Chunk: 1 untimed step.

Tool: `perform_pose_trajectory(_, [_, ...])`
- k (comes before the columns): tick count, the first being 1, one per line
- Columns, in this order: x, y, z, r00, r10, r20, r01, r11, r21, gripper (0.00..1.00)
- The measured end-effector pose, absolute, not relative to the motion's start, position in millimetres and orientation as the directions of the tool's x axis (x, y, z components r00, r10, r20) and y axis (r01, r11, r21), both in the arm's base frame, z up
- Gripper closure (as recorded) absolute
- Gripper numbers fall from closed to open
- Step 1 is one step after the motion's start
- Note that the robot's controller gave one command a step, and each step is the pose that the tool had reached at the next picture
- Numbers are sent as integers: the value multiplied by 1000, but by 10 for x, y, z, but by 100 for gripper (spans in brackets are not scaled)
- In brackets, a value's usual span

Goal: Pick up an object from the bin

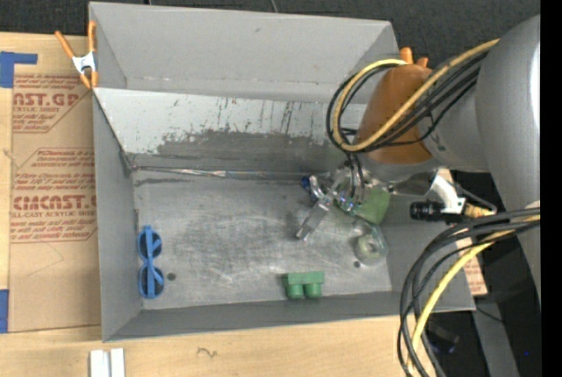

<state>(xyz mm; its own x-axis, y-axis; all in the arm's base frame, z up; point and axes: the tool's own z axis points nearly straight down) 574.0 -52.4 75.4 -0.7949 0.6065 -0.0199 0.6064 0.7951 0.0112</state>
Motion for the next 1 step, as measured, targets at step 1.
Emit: perform_pose_trajectory(1, [5753, -531, 779, -795, 607, -23, 607, 795, 13, 100])
